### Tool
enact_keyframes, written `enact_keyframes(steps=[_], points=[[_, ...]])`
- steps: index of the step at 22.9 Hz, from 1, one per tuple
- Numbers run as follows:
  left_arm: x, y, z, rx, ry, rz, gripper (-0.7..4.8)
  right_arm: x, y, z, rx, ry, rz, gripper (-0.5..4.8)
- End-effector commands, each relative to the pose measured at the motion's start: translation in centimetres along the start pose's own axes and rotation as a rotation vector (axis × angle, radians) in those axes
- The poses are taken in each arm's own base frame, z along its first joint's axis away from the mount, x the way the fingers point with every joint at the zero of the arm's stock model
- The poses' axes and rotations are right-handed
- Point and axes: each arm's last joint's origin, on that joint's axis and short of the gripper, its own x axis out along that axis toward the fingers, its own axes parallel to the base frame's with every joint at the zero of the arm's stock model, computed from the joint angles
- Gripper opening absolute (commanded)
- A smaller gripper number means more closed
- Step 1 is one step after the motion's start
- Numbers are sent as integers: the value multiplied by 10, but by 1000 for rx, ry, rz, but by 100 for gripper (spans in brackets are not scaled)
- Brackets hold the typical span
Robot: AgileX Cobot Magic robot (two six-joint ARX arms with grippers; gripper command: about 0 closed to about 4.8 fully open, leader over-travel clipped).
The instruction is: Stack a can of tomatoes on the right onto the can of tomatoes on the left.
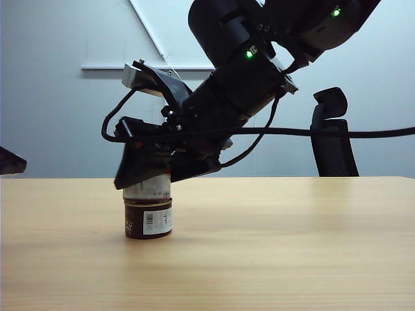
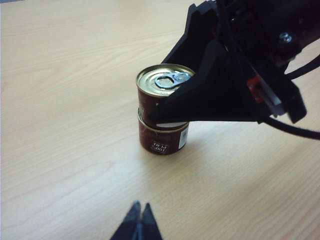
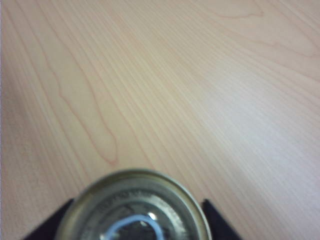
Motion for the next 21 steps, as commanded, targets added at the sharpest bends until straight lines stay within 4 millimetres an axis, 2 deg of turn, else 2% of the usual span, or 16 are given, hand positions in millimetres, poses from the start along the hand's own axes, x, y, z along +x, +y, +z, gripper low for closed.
enact_keyframes(steps=[1,2,3,4,8,11,13,14,15,16,17,18,21], points=[[0,0,3,0,-17,-4,-4,-2,0,9,-10,-53,-1,415],[0,0,3,0,-17,-4,-4,-2,0,9,-11,-60,-2,426],[0,0,3,0,-17,-4,-4,-2,0,11,-13,-75,-3,466],[0,0,3,0,-17,-4,-4,-3,0,14,-14,-86,-4,479],[-1,0,3,1,-30,-4,-4,-16,0,37,30,-190,-7,479],[-2,4,5,-8,-45,31,-4,-44,1,69,55,-319,-8,479],[-3,11,5,-23,-52,95,-4,-76,3,90,50,-423,-12,479],[-4,15,5,-31,-56,132,-4,-91,4,97,45,-465,-17,377],[-5,19,5,-41,-65,177,-4,-111,4,104,39,-515,-22,103],[-8,25,6,-52,-77,235,-4,-133,4,110,35,-561,-45,19],[-9,28,6,-59,-87,270,-4,-146,4,113,41,-582,-74,-12],[-12,33,7,-66,-107,323,-4,-168,4,116,56,-612,-137,-9],[-18,40,9,-74,-146,404,-4,-200,5,116,94,-636,-265,-9]])
